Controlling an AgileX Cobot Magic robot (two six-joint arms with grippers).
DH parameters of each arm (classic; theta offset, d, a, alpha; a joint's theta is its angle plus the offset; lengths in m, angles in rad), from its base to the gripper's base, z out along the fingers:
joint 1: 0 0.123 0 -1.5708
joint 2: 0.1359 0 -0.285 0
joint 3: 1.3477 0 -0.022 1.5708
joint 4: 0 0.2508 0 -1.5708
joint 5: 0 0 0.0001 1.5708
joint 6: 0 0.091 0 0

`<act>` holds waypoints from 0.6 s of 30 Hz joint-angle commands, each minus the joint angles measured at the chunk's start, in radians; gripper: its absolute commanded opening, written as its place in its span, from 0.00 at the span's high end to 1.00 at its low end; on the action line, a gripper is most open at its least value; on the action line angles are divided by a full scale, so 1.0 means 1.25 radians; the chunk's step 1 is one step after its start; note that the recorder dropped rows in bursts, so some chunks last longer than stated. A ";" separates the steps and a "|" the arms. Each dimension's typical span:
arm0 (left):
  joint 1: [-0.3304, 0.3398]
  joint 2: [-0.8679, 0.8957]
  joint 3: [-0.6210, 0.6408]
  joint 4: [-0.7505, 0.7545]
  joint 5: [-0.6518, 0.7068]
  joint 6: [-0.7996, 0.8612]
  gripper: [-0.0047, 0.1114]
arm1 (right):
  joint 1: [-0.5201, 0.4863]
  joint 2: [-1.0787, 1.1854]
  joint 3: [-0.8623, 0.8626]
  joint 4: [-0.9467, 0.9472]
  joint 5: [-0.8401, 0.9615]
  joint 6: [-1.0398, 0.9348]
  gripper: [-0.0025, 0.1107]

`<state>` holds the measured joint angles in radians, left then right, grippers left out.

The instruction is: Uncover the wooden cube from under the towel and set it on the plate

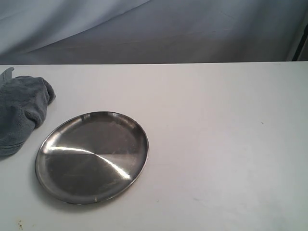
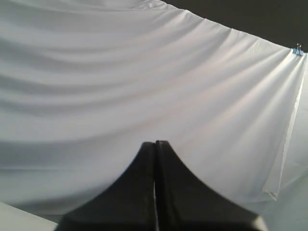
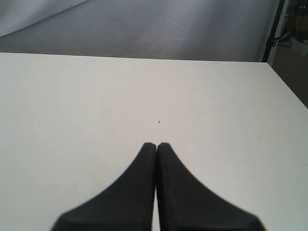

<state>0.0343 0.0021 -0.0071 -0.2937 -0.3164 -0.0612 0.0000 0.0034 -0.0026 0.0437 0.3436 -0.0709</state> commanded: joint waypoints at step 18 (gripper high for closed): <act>-0.003 0.429 -0.382 0.417 0.214 -0.005 0.96 | 0.000 -0.003 0.002 0.001 -0.007 -0.002 0.98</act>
<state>0.0343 0.4445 -0.4471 0.2209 -0.0745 -0.0636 0.0000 0.0034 -0.0026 0.0437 0.3436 -0.0709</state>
